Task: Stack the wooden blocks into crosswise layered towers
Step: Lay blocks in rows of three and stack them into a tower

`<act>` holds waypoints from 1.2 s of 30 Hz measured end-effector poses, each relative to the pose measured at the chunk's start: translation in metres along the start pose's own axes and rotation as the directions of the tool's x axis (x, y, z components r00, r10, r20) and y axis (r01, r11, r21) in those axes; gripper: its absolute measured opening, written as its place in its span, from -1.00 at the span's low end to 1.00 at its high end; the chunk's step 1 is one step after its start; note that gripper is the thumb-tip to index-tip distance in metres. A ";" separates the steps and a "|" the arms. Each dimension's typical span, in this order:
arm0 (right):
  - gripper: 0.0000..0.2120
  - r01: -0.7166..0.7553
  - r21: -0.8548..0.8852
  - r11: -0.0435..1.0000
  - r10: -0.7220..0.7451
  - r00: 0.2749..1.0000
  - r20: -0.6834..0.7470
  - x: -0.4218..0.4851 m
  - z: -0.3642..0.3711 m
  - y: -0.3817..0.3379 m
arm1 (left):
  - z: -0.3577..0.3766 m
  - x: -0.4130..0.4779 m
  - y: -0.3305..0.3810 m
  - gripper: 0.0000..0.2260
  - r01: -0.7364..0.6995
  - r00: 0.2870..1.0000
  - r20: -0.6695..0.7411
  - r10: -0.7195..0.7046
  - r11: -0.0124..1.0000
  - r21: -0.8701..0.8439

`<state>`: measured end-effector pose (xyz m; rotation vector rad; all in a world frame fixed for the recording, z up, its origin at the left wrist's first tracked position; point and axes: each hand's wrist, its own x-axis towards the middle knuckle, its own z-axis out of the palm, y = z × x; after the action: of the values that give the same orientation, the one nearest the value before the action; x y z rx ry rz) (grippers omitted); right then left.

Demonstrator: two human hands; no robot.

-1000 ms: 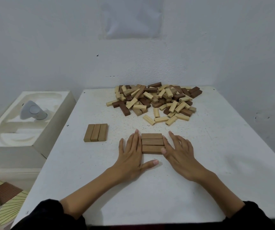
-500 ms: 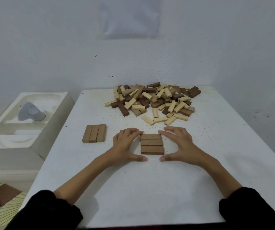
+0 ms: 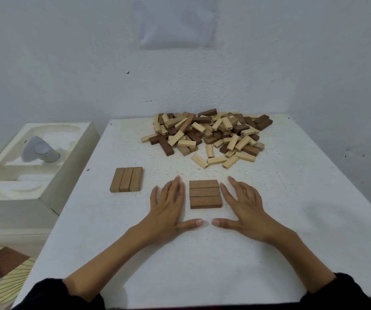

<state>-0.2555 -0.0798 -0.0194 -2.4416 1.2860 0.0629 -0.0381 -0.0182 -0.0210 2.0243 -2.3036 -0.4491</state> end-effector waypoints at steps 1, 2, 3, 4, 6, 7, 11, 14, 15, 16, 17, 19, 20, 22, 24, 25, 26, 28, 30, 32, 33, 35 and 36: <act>0.31 -0.003 -0.007 1.000 0.003 1.000 -0.001 -0.001 0.002 -0.003 | 0.001 -0.002 0.003 0.12 -0.005 1.000 0.001 0.005 1.000 -0.001; 0.31 -0.004 -0.010 1.000 0.004 1.000 -0.006 -0.001 0.003 -0.005 | 0.002 -0.003 0.006 0.10 -0.005 1.000 -0.002 0.005 1.000 -0.009; 0.30 -0.003 -0.011 1.000 0.003 1.000 -0.009 -0.001 0.005 -0.006 | 0.002 -0.002 0.008 0.10 -0.003 1.000 -0.005 0.003 1.000 -0.020; 0.30 0.001 -0.013 1.000 -0.001 1.000 -0.011 0.000 0.006 -0.008 | 0.002 -0.001 0.010 0.10 -0.003 1.000 -0.008 0.003 1.000 -0.027; 0.30 0.010 -0.031 0.999 -0.010 1.000 -0.019 0.000 0.006 -0.009 | 0.002 0.001 0.013 0.13 -0.011 1.000 -0.009 0.010 1.000 -0.025; 0.30 0.010 -0.043 0.999 -0.012 1.000 -0.025 0.001 0.006 -0.010 | 0.002 0.002 0.015 0.14 -0.013 1.000 -0.008 0.012 1.000 -0.022; 0.29 0.005 -0.057 0.998 -0.007 1.000 -0.029 0.001 0.005 -0.009 | 0.001 0.003 0.015 0.16 0.003 1.000 -0.011 -0.003 1.000 0.001; 0.20 0.004 0.054 0.999 -0.001 0.998 -0.056 0.003 -0.003 -0.003 | -0.002 0.005 0.004 0.14 0.007 0.999 -0.044 -0.007 1.000 -0.001; 0.12 0.014 0.107 0.994 -0.006 0.997 -0.074 0.005 -0.007 0.000 | -0.004 0.007 0.000 0.13 0.000 0.998 -0.061 -0.002 1.000 -0.027; 0.03 0.027 0.158 0.987 -0.013 0.996 -0.094 0.006 -0.012 0.003 | -0.007 0.009 -0.004 0.12 -0.012 0.997 -0.075 0.007 0.998 -0.066; -0.03 0.045 0.202 0.978 -0.022 0.993 -0.115 0.008 -0.015 0.007 | -0.011 0.012 -0.007 0.09 -0.027 0.996 -0.088 0.017 0.994 -0.110; -0.08 0.075 0.260 0.963 -0.038 0.989 -0.142 0.013 -0.021 0.012 | -0.017 0.018 -0.012 0.01 -0.064 0.992 -0.117 0.040 0.976 -0.210; -0.08 0.080 0.272 0.959 -0.041 0.988 -0.146 0.016 -0.022 0.013 | -0.019 0.022 -0.014 -0.03 -0.079 0.990 -0.131 0.047 0.963 -0.259; -0.11 0.089 0.270 0.959 -0.048 0.987 -0.154 0.022 -0.023 0.014 | -0.019 0.027 -0.018 -0.12 -0.101 0.986 -0.157 0.052 0.940 -0.325; -0.16 0.100 0.260 0.960 -0.058 0.984 -0.166 0.026 -0.021 0.014 | -0.016 0.029 -0.020 -0.19 -0.123 0.983 -0.171 0.065 0.929 -0.350; -0.18 0.107 0.254 0.961 -0.064 0.983 -0.173 0.027 -0.020 0.014 | -0.015 0.030 -0.021 -0.23 -0.133 0.982 -0.174 0.074 0.925 -0.355; -0.21 0.113 0.249 0.962 -0.069 0.981 -0.181 0.028 -0.019 0.015 | -0.015 0.029 -0.021 -0.26 -0.141 0.981 -0.178 0.081 0.922 -0.359; -0.27 0.130 0.251 0.959 -0.080 0.976 -0.202 0.029 -0.018 0.015 | -0.014 0.030 -0.022 -0.28 -0.154 0.977 -0.192 0.088 0.918 -0.365; -0.30 0.149 0.258 0.954 -0.093 0.972 -0.217 0.030 -0.018 0.015 | -0.016 0.031 -0.022 -0.28 -0.167 0.975 -0.201 0.099 0.920 -0.356; -0.34 0.167 0.272 0.948 -0.104 0.967 -0.232 0.031 -0.018 0.014 | -0.020 0.033 -0.024 -0.28 -0.180 0.972 -0.204 0.114 0.924 -0.338; -0.35 0.176 0.279 0.944 -0.109 0.964 -0.241 0.032 -0.019 0.012 | -0.023 0.033 -0.026 -0.27 -0.188 0.970 -0.208 0.123 0.924 -0.332; -0.35 0.198 0.290 0.936 -0.118 0.955 -0.271 0.034 -0.021 0.007 | -0.032 0.034 -0.031 -0.27 -0.204 0.967 -0.215 0.138 0.926 -0.319; -0.34 0.215 0.295 0.931 -0.126 0.948 -0.293 0.036 -0.023 0.003 | -0.037 0.033 -0.036 -0.27 -0.209 0.964 -0.222 0.144 0.929 -0.305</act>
<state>-0.2396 -0.1176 -0.0068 -2.3146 1.0760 -0.5063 -0.0006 -0.0612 0.0002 1.6129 -2.1057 -0.5496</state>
